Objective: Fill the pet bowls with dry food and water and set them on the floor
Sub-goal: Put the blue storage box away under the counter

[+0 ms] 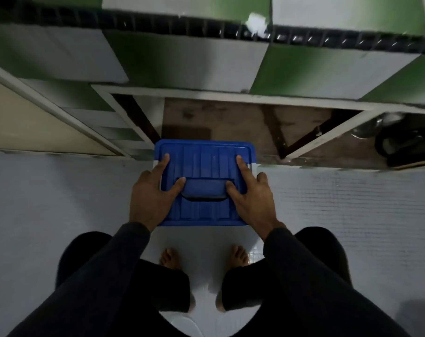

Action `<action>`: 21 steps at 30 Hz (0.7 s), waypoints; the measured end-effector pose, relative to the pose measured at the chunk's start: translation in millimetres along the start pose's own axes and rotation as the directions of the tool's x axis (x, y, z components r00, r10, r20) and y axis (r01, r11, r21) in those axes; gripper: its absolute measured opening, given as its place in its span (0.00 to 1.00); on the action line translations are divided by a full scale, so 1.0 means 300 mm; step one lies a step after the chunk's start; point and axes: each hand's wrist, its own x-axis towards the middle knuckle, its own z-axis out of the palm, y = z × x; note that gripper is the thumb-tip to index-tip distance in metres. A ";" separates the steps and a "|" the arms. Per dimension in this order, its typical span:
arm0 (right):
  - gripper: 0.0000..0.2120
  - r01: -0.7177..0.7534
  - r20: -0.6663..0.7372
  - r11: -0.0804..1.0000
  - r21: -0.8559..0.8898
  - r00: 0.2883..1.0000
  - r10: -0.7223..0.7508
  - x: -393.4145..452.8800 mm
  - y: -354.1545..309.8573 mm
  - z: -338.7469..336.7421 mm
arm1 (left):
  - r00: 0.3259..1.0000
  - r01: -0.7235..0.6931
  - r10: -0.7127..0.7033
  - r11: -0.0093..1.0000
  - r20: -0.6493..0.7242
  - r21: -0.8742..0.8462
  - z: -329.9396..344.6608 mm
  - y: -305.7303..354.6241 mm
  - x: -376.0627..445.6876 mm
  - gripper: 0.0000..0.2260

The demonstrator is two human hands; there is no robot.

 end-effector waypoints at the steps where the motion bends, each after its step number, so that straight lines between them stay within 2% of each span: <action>1: 0.36 -0.003 0.008 1.000 -0.006 1.000 0.003 0.035 0.030 0.050 | 1.000 0.001 -0.001 1.000 0.003 -0.016 0.045 -0.044 0.029 0.34; 5: 0.35 -0.050 0.034 0.996 0.070 0.998 0.048 0.154 0.125 0.218 | 1.000 -0.019 0.018 0.997 -0.011 -0.071 0.202 -0.191 0.140 0.34; 11: 0.35 -0.023 -0.057 0.992 0.122 0.998 0.030 0.311 0.219 0.407 | 0.997 -0.056 0.047 0.982 -0.057 -0.178 0.366 -0.347 0.291 0.33; 21: 0.39 -0.004 -0.115 0.983 0.186 0.993 0.026 0.499 0.238 0.474 | 0.998 -0.038 0.031 0.987 -0.045 -0.154 0.446 -0.422 0.486 0.36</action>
